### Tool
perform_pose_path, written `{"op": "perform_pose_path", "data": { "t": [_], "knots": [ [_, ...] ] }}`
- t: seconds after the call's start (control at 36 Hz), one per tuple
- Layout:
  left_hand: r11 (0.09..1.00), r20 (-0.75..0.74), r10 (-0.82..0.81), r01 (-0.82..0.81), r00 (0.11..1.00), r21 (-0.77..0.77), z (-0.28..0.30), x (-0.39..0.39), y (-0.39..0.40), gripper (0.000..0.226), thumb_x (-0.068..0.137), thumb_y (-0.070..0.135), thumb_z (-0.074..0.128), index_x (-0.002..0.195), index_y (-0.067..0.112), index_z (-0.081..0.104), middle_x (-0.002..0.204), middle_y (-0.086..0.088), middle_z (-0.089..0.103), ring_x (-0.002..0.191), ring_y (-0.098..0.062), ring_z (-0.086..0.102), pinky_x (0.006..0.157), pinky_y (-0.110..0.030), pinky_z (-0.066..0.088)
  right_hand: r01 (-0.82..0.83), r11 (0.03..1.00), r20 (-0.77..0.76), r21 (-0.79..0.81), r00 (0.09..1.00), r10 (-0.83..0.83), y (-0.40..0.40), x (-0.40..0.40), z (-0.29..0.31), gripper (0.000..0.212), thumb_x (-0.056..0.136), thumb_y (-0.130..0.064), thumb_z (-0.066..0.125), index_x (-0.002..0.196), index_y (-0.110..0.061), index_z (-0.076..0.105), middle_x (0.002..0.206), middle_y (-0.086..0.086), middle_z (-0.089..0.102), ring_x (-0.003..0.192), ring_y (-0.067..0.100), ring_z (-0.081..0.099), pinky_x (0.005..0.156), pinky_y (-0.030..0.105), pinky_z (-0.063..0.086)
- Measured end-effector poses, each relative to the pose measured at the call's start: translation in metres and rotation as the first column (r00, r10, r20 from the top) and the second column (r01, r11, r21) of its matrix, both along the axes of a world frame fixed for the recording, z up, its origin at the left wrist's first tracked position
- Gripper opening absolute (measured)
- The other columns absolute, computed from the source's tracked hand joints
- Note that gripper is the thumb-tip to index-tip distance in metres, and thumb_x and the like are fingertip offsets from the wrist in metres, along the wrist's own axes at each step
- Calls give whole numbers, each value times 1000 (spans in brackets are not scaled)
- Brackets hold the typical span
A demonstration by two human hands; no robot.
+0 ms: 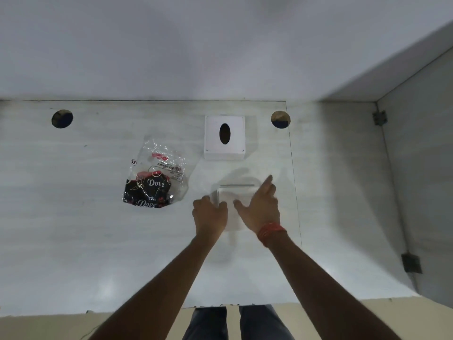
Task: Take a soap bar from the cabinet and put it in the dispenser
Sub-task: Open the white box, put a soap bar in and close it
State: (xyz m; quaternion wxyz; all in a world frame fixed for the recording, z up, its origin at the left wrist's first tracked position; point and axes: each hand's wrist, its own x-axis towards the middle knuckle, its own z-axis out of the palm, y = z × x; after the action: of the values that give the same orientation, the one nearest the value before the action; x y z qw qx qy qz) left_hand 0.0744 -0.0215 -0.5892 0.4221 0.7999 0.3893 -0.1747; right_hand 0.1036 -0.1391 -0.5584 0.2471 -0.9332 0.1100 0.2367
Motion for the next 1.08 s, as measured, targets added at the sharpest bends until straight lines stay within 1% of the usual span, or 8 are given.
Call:
{"op": "perform_pose_path", "data": {
  "t": [0.14,0.25,0.33,0.42,0.53,0.75,0.94,1.08],
  "knots": [
    [999,125,33,-33,992,0,17,29,15,42,81,22,58,115,-3,59,115,-23,62,110,-38,59,97,-43,49,-342,924,283,-170,881,378,33,70,15,84,87,-37,68,153,-16,21,161,21,7,148,40,12,110,56,37],
    [994,163,69,-53,984,-97,21,44,28,41,73,28,54,103,0,58,103,-15,63,101,-32,60,87,-42,51,-512,785,159,-348,793,588,47,119,-2,62,86,-46,66,137,-18,44,163,22,-9,148,44,-11,112,67,22],
    [956,214,191,-132,958,-260,33,48,40,16,84,14,57,98,11,49,87,4,50,87,-19,48,77,-30,41,-535,823,165,-190,809,564,49,127,-10,46,90,-47,61,120,-13,55,163,17,2,150,40,-8,113,65,20],
    [830,224,354,-195,908,-523,40,49,52,41,91,24,58,131,23,49,118,7,53,118,-20,49,103,-36,39,-316,921,262,230,931,254,46,112,3,33,95,-41,56,96,-9,51,129,15,46,123,30,45,95,41,46],
    [685,209,293,-53,933,-726,55,50,59,64,78,56,65,137,41,43,146,3,48,129,-27,48,110,-46,38,-86,828,140,554,990,9,39,76,36,39,100,-40,48,102,-2,55,101,13,59,87,24,59,64,17,45],
    [660,265,244,40,933,-750,57,43,52,84,74,39,77,147,42,34,128,-7,62,112,-27,66,85,-41,59,252,631,-245,734,964,-101,23,54,48,79,71,-78,46,123,-18,56,118,16,62,109,35,62,87,57,56],
    [677,200,239,-15,950,-736,56,39,56,68,78,28,77,139,36,49,118,-5,70,104,-30,69,70,-35,60,322,577,-335,751,938,-89,12,45,47,69,82,-68,44,132,-21,54,122,16,62,112,36,61,78,52,59],
    [630,186,319,-62,929,-774,60,36,68,40,82,29,64,122,35,61,106,-3,69,94,-34,68,86,-54,54,489,448,-432,748,872,-230,-13,49,48,62,91,-63,45,132,-17,57,127,16,62,113,41,61,73,60,58]
  ]
}}
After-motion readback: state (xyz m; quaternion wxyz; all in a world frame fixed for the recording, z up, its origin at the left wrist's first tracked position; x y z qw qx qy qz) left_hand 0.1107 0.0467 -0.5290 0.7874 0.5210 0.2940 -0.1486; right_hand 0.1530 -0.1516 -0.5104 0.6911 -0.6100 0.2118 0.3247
